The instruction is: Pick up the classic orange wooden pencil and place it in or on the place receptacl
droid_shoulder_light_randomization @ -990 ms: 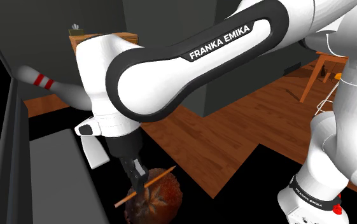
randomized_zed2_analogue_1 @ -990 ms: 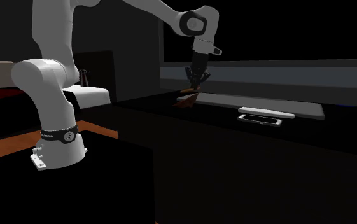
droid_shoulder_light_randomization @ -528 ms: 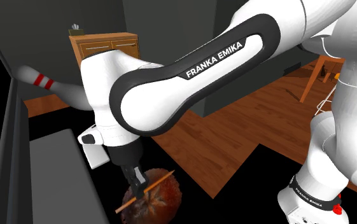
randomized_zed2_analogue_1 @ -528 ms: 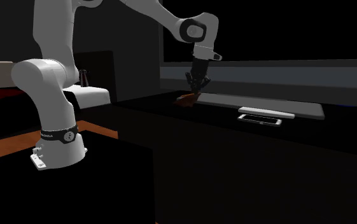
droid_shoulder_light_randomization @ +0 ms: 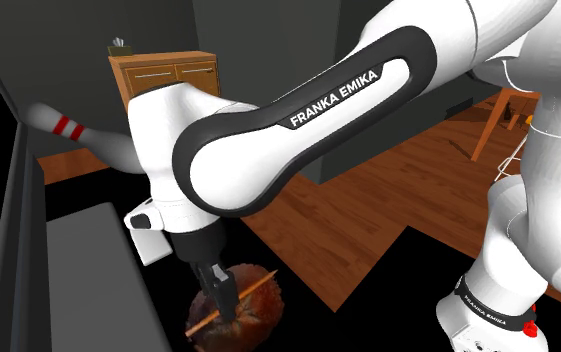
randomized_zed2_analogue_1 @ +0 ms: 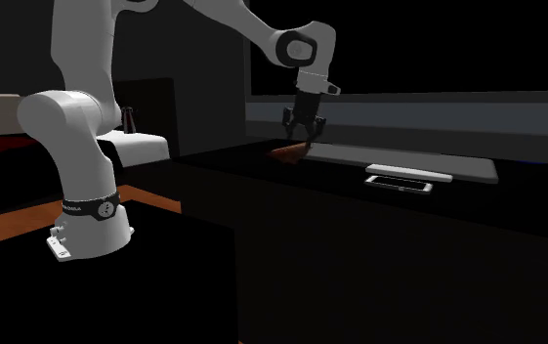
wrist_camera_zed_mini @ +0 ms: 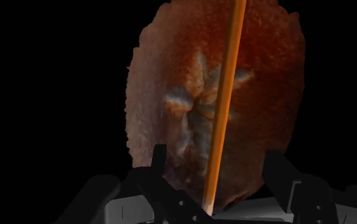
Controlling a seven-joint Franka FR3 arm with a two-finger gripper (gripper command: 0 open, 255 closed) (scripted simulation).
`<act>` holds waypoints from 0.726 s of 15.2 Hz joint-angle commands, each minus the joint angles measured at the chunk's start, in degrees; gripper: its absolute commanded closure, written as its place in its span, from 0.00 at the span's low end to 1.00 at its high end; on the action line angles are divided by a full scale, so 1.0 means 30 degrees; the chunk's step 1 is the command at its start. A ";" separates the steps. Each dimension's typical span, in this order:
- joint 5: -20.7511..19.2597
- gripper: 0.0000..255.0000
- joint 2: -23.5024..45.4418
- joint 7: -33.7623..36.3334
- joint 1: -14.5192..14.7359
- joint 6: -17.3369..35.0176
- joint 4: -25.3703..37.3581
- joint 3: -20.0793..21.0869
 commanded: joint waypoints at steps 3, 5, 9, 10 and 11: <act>-0.0002 0.00 0.0024 -0.0013 -0.0006 -0.0015 -0.0033 -0.0006; 0.0004 0.00 -0.0107 0.0021 -0.0045 -0.0650 0.0474 -0.0015; -0.0004 0.00 -0.0339 0.0031 -0.0198 -0.2381 0.1961 -0.0082; -0.0003 0.00 -0.0341 0.0030 -0.0198 -0.2381 0.1958 -0.0082; -0.0004 0.00 -0.0339 0.0031 -0.0198 -0.2381 0.1960 -0.0082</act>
